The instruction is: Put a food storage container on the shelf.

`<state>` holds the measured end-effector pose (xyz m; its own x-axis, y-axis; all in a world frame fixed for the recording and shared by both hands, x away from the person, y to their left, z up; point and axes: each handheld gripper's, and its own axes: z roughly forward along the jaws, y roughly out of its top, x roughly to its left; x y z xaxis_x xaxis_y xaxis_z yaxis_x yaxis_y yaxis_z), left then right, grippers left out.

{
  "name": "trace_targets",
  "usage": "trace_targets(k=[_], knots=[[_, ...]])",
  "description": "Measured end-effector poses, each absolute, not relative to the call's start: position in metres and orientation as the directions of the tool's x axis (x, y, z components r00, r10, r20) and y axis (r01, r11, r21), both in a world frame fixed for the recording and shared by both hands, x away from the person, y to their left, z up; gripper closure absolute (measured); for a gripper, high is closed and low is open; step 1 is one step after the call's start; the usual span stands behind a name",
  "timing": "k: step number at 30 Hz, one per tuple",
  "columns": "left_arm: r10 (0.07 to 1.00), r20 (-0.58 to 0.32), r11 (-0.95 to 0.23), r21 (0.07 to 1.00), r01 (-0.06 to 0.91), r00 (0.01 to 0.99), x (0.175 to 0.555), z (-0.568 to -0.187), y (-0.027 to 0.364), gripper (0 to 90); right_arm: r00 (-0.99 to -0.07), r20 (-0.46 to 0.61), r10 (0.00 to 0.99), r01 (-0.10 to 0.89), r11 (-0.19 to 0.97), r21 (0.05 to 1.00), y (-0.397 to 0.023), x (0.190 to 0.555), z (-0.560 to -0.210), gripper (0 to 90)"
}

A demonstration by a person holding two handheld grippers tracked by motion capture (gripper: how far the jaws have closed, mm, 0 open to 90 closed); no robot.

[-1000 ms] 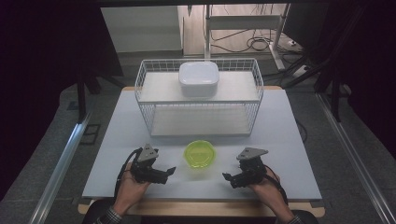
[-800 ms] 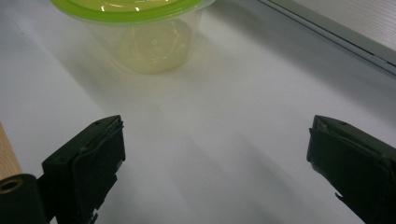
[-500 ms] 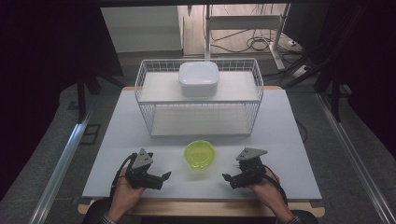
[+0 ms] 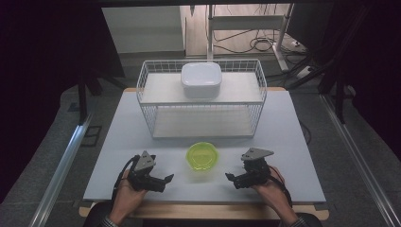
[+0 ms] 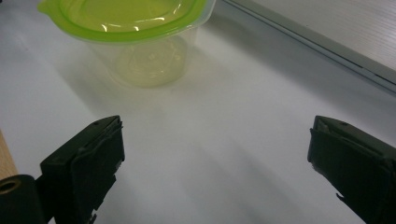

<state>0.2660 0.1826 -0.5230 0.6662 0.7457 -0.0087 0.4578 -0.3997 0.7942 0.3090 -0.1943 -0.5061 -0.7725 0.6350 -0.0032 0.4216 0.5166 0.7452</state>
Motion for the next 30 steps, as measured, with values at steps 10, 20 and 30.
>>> trace_targets(k=[10,20,30], knots=[[0.743,-0.019,-0.398,0.791,0.465,0.669,0.267,-0.525,0.182,1.5,-0.760,0.023,0.650,0.435,0.481,0.761,-0.195,0.313,-0.500,4.1],[0.742,-0.018,-0.398,0.793,0.461,0.670,0.268,-0.526,0.181,1.7,-0.764,0.016,0.646,0.419,0.476,0.773,-0.194,0.318,-0.492,6.6],[0.744,-0.021,-0.387,0.802,0.455,0.668,0.269,-0.526,0.180,1.7,-0.764,0.093,0.638,0.441,0.412,0.797,-0.192,0.332,-0.482,6.9]])
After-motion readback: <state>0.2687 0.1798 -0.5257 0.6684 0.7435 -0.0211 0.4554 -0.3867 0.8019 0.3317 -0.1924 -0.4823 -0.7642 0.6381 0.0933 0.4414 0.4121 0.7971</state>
